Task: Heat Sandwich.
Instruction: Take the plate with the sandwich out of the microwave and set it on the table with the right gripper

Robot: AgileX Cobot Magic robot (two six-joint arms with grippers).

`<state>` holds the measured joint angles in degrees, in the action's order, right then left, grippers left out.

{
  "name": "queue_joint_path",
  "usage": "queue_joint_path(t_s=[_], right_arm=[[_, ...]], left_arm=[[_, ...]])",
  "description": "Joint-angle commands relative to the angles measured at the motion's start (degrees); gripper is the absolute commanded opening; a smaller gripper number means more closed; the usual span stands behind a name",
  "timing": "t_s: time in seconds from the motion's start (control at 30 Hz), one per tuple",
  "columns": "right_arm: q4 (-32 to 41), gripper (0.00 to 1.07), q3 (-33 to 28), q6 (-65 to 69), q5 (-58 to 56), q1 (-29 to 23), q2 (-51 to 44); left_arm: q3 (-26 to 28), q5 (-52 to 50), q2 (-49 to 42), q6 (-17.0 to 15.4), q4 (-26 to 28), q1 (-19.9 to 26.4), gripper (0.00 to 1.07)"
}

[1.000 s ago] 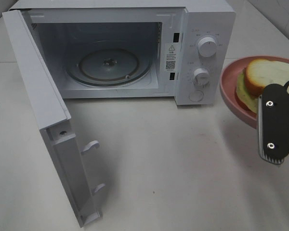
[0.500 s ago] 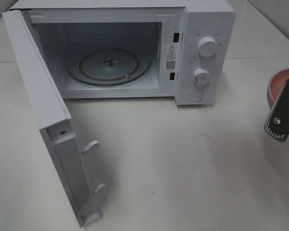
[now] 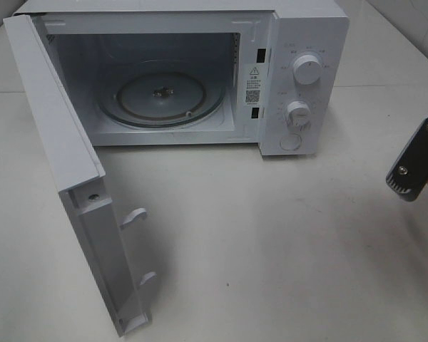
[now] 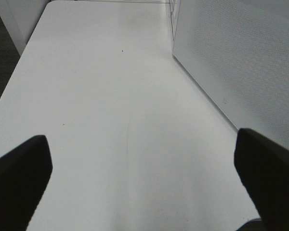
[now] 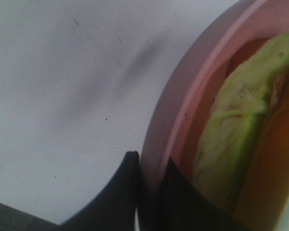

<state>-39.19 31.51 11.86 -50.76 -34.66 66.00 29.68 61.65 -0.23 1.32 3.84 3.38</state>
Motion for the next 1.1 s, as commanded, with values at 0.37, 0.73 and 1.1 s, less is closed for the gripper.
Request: queue_joint_path(t_s=[0.37,0.73,1.1], right_arm=[[-2.98,0.0,4.3,5.1,5.33,9.74,10.08],[-8.59,0.0,5.39,17.36,8.19,17.25,18.74],[-11.69,0.0,5.39,22.52,12.78,20.97,23.49]], left_arm=[[-0.06,-0.23,-0.97,0.06,-0.11,0.06,0.98],[-0.06,-0.23,-0.97,0.06,-0.11,0.06,0.98],[-0.06,-0.23,-0.97,0.06,-0.11,0.06,0.98]])
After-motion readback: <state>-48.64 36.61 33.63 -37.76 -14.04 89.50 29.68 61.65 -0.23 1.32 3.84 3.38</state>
